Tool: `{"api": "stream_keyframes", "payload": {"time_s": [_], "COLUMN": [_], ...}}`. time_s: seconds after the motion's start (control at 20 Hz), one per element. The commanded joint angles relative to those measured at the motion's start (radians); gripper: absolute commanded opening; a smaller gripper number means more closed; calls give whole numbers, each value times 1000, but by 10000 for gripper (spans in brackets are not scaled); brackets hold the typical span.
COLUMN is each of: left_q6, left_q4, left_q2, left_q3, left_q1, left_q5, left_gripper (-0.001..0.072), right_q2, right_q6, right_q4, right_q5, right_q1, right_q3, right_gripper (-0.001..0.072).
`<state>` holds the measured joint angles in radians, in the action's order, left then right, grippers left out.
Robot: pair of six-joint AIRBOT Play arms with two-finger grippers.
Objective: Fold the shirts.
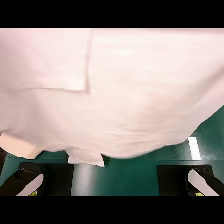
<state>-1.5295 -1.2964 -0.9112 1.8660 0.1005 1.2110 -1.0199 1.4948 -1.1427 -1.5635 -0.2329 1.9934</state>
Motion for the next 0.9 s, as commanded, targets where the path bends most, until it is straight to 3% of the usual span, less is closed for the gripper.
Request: {"api": "stream_keyframes", "payload": {"time_s": [0.0, 0.15, 0.3, 0.45, 0.6, 0.7, 0.85], "left_q6": [-15, -16, 0, 13, 19, 21, 133], "left_q4": [-27, -24, -25, -26, -7, 53, 81], "left_q2": [-140, -309, -491, -600, -631, -631, -631], "left_q3": [-182, -306, -336, -331, -331, -331, -347], "left_q1": [-1, 0, -1, -1, -32, -73, -99], "left_q5": [56, 41, -76, -245, -352, -325, -182], "left_gripper": [22, 23, 22, 22, 22, 22, 22], "right_q2": [-112, -271, -423, -557, -642, -655, -615], "right_q6": [8, 5, -32, -42, -42, -48, -50], "right_q4": [-12, -14, -12, -10, -10, -10, -12], "right_q5": [-45, -43, 63, 198, 234, 224, 229], "right_q1": [3, 17, 63, 106, 124, 128, 128], "right_q3": [-200, -350, -425, -375, -256, -211, -298], "right_gripper": [11, 11, 11, 12, 12, 12, 12]}}
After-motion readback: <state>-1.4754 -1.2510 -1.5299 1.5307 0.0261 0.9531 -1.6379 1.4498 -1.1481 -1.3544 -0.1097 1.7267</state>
